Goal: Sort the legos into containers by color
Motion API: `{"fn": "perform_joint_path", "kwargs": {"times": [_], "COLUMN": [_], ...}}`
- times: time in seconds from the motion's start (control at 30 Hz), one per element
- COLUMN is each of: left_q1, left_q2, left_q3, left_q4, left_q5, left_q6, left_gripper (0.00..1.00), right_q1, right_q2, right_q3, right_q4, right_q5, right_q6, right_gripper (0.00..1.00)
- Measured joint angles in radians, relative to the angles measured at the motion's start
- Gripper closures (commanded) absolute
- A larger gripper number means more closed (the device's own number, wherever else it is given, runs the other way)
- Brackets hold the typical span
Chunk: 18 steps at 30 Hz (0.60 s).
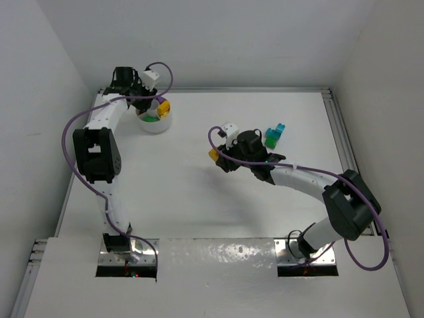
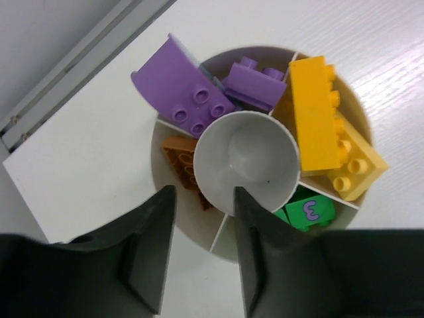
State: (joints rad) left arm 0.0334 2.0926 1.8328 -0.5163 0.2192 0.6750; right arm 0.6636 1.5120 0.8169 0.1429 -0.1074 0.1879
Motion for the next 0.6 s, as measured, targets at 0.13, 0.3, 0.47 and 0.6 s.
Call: {"fn": "perform_joint_path", "kwargs": {"times": [0.13, 0.3, 0.47, 0.6], "left_q1": [0.0, -0.016, -0.074, -0.117], "left_q2": [-0.034, -0.109, -0.108, -0.062], "left_q3": [-0.022, -0.034, -0.026, -0.013], "left_q4": [0.025, 0.009, -0.056, -0.088], "left_q5": [0.095, 0.197, 0.209, 0.172], "left_q6": [-0.016, 0.027, 0.061, 0.042], "left_gripper": [0.42, 0.32, 0.3, 0.42], "right_q1": [0.0, 0.0, 0.0, 0.0], "right_q2": [0.0, 0.0, 0.0, 0.0], "right_q3": [0.0, 0.0, 0.0, 0.0], "right_q4": [-0.003, -0.003, -0.004, -0.007], "right_q5": [0.0, -0.001, -0.001, -0.005], "right_q6": [0.0, 0.0, 0.0, 0.001], "right_gripper": [1.0, 1.0, 1.0, 1.0]}}
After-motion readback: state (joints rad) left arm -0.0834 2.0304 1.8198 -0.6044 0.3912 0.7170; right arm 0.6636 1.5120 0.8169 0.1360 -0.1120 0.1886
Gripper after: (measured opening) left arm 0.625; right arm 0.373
